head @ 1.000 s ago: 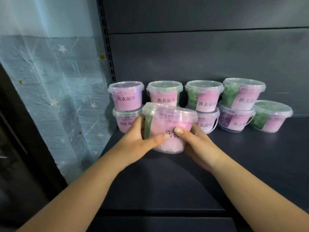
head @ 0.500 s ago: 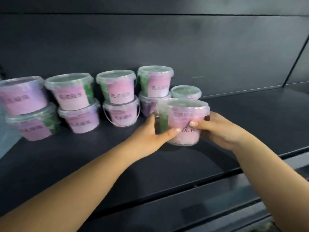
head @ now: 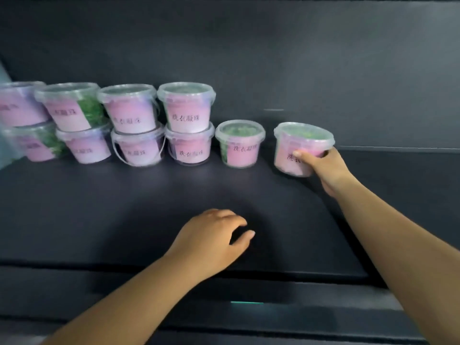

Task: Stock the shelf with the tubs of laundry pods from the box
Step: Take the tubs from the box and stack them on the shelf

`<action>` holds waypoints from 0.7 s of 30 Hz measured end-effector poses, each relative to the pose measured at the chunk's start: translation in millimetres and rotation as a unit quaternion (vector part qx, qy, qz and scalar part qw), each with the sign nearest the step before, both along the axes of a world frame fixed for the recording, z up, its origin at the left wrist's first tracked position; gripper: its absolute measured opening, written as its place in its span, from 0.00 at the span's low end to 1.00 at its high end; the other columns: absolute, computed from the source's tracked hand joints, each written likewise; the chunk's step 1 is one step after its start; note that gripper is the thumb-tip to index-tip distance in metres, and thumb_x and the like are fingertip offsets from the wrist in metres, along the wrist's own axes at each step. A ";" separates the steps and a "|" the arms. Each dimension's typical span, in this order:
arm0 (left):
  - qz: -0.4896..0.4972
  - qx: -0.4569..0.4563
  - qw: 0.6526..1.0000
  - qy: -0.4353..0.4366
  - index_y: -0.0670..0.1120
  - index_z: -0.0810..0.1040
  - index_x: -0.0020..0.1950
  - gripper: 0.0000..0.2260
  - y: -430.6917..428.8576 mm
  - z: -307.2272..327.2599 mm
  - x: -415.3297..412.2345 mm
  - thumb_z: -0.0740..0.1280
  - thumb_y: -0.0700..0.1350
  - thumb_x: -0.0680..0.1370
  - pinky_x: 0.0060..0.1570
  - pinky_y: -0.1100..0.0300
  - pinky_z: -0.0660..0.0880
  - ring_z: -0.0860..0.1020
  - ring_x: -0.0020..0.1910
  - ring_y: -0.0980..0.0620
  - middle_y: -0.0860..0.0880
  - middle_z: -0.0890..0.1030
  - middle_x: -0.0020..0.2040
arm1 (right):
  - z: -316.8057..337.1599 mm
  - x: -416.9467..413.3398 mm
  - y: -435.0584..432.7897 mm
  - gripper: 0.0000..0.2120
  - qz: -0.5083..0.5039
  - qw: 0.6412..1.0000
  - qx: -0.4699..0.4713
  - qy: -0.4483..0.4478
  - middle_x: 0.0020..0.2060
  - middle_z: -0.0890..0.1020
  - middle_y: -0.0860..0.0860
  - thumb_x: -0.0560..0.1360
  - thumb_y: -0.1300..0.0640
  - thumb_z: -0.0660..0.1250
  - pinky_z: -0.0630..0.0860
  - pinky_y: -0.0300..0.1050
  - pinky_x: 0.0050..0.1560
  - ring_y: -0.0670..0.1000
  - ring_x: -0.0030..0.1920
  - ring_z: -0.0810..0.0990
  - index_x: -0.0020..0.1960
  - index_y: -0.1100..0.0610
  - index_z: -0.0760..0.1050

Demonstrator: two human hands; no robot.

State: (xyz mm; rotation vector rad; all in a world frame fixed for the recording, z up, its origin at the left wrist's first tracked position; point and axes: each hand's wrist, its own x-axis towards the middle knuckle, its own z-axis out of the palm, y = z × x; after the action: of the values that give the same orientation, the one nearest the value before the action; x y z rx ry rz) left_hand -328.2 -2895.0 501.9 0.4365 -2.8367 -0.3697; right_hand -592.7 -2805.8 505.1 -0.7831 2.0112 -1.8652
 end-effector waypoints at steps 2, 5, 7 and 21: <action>0.020 -0.008 1.000 0.020 0.52 0.78 0.58 0.24 2.5 -3.6 1.4 0.51 0.62 0.75 0.55 0.63 0.71 0.75 0.58 0.56 0.58 0.79 0.57 | -7.2 -11.9 -9.7 0.49 -0.011 1.000 0.019 0.005 0.56 0.81 0.49 0.47 0.41 0.81 0.76 0.48 0.59 0.48 0.55 0.80 0.64 0.54 0.71; 0.023 -0.011 1.000 0.013 0.50 0.81 0.50 0.27 6.0 -5.7 0.8 0.47 0.62 0.71 0.47 0.60 0.75 0.79 0.49 0.53 0.56 0.82 0.48 | -9.9 -23.7 -18.4 0.46 -0.031 0.998 0.055 -0.008 0.60 0.75 0.50 0.58 0.49 0.80 0.74 0.47 0.60 0.49 0.58 0.76 0.69 0.58 0.62; 0.028 -0.014 0.999 0.017 0.50 0.82 0.47 0.24 8.9 -4.0 2.3 0.50 0.60 0.72 0.44 0.59 0.77 0.79 0.45 0.53 0.55 0.82 0.45 | -11.4 -35.4 -24.7 0.48 -0.059 0.993 0.099 -0.011 0.64 0.71 0.51 0.61 0.48 0.79 0.71 0.49 0.63 0.51 0.62 0.72 0.71 0.58 0.55; -0.098 0.058 0.993 -0.012 0.53 0.80 0.50 0.10 37.5 22.9 -12.6 0.62 0.53 0.75 0.54 0.57 0.73 0.77 0.51 0.55 0.56 0.80 0.49 | 18.7 72.6 80.8 0.24 -0.117 0.919 0.291 0.238 0.65 0.74 0.51 0.73 0.50 0.68 0.63 0.34 0.60 0.51 0.65 0.72 0.67 0.57 0.71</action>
State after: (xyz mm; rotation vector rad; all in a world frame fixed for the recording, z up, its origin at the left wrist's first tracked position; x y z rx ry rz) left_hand -340.7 -2857.6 524.8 0.1839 -2.8989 -0.5745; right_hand -520.1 -2725.0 523.8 -0.8958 2.8699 -1.1011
